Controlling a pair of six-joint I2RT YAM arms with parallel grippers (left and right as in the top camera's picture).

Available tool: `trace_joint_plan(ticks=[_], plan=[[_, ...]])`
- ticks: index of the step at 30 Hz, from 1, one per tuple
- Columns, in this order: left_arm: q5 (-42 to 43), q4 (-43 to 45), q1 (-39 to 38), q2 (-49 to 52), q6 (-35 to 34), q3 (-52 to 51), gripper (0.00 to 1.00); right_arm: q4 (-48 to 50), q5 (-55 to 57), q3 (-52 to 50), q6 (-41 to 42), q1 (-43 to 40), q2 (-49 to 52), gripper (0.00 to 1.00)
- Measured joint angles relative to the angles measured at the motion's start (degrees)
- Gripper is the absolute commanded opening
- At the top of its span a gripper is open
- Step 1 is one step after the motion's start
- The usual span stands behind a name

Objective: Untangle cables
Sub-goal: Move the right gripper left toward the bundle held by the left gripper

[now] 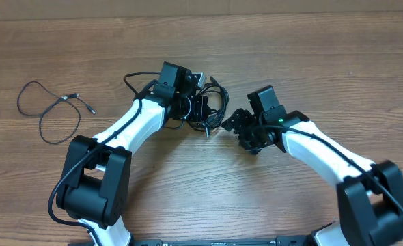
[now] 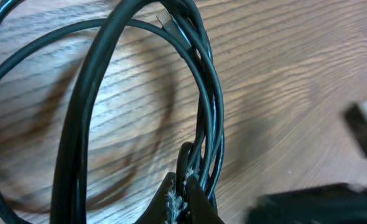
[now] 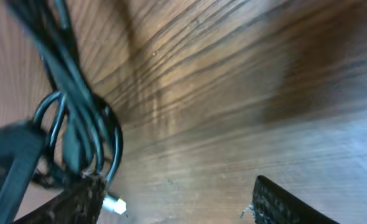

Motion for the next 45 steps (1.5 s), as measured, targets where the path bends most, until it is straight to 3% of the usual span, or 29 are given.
trace_joint_plan(ticks=[9,11,22,34,45], plan=[[1.3,0.4,0.0,0.0,-1.3,0.0,0.04,6.8,-5.9,-0.1,3.0,0.0,3.4,0.66],[1.4,0.5,-0.2,0.0,-1.5,0.0,0.04,8.3,-6.5,-0.1,3.6,0.0,3.4,0.60],[1.6,1.0,-1.3,0.0,-2.4,0.0,0.04,6.6,-4.2,-0.1,6.2,3.1,3.4,0.44],[1.9,1.0,-1.3,0.0,-3.5,0.0,0.04,3.0,3.0,-0.1,6.2,8.6,3.4,0.45],[5.1,2.5,-1.1,0.0,-3.9,0.0,0.04,2.4,6.1,-2.1,6.2,8.7,3.4,0.45]])
